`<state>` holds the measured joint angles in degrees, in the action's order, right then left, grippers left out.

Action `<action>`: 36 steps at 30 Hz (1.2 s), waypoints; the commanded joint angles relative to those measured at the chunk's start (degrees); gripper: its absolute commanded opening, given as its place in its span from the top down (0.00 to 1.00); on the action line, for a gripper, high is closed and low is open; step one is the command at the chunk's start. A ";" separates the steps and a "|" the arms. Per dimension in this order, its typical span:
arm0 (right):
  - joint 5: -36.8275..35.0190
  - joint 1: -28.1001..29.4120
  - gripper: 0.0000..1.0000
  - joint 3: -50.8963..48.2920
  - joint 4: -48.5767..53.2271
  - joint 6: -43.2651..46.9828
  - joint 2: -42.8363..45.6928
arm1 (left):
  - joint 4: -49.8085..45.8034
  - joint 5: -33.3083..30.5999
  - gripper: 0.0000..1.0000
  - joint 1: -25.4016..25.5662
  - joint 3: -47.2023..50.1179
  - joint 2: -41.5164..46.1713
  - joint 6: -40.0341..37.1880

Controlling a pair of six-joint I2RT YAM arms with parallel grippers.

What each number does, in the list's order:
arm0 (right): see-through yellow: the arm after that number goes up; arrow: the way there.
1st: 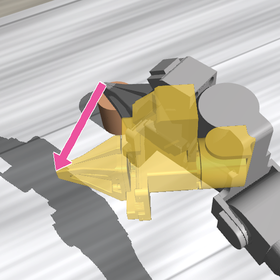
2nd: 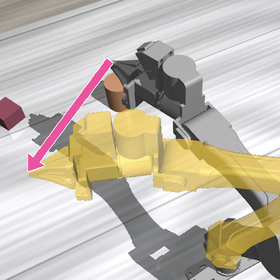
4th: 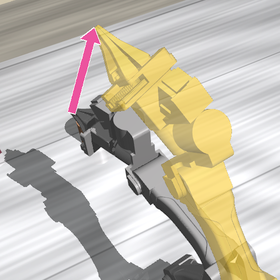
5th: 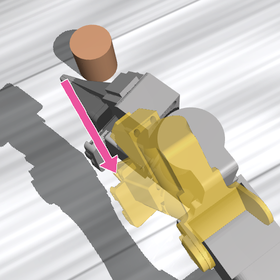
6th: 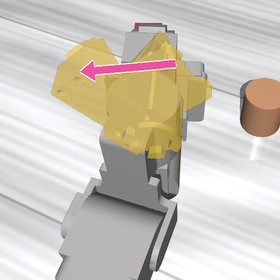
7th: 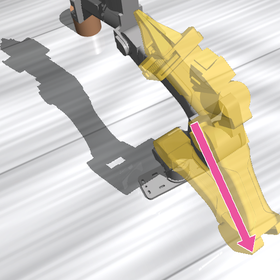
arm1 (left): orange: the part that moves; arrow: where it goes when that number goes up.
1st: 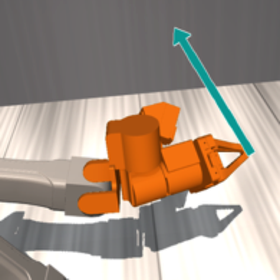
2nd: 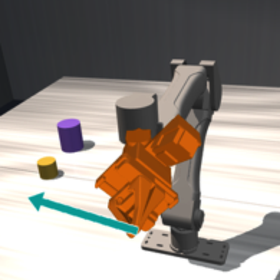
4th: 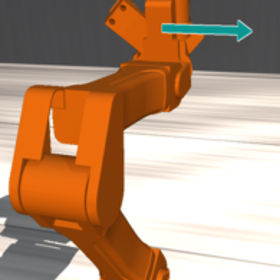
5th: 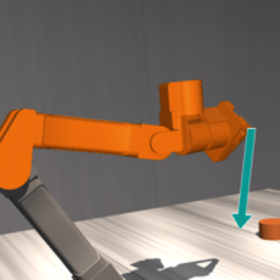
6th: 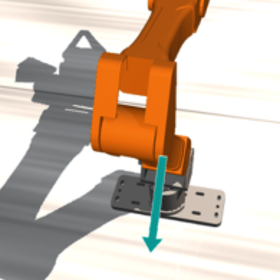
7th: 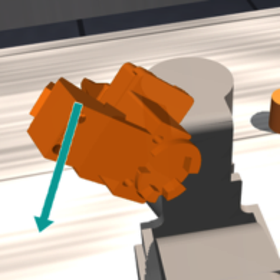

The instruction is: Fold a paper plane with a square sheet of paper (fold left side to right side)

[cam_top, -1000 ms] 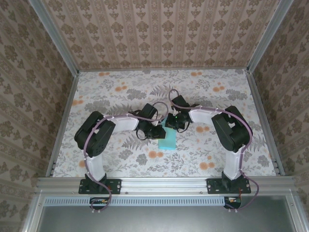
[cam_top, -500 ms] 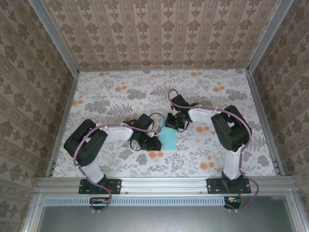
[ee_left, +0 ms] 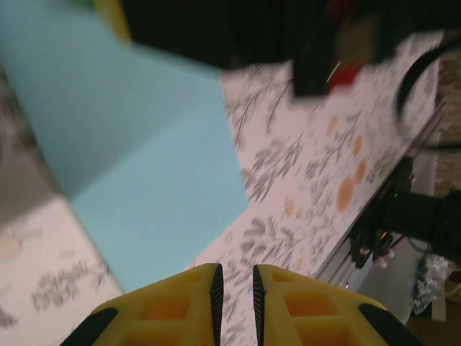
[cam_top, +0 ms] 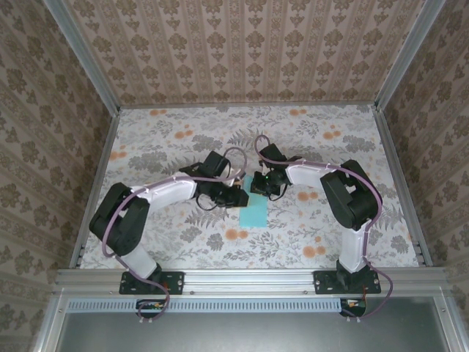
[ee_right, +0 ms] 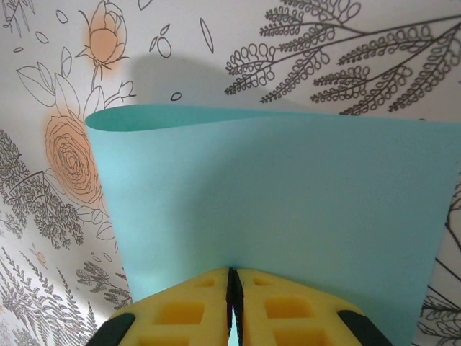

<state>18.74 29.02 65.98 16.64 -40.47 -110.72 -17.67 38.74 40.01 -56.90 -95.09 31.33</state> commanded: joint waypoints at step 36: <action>-3.50 -0.93 0.84 -6.25 3.61 0.60 16.42 | 2.22 -5.10 0.79 2.71 0.57 -13.81 2.75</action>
<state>16.36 28.03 63.16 16.99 -40.05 -98.91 -14.04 36.36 41.98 -57.78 -107.24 33.04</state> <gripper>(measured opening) 0.173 0.209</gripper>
